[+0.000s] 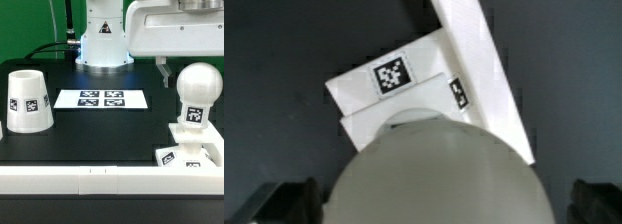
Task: Assemble lamp
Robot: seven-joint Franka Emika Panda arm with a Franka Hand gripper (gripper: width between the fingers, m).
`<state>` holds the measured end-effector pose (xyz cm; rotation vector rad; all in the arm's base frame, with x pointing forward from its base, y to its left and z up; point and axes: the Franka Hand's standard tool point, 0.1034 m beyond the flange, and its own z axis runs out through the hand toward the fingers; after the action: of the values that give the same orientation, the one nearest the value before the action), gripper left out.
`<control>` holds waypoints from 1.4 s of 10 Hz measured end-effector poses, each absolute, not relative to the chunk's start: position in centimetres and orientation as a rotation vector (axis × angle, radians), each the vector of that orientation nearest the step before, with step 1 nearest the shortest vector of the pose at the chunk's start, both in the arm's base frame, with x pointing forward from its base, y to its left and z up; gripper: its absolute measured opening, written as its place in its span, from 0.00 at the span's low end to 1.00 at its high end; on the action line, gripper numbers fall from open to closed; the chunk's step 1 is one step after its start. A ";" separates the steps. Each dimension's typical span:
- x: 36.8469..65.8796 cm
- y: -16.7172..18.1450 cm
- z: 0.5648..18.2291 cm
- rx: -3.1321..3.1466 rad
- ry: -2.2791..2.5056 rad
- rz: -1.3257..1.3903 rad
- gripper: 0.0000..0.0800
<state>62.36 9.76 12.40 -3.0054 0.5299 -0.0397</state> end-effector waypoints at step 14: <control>63.0 9.4 12.6 -2.889 -1.411 -0.112 0.87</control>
Offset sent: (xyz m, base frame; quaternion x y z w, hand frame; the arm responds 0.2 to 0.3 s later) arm 0.0004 -0.0030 0.0039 -0.0181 0.0133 -0.1722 0.9848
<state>63.00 9.40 12.56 -2.8895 -1.4112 -0.1124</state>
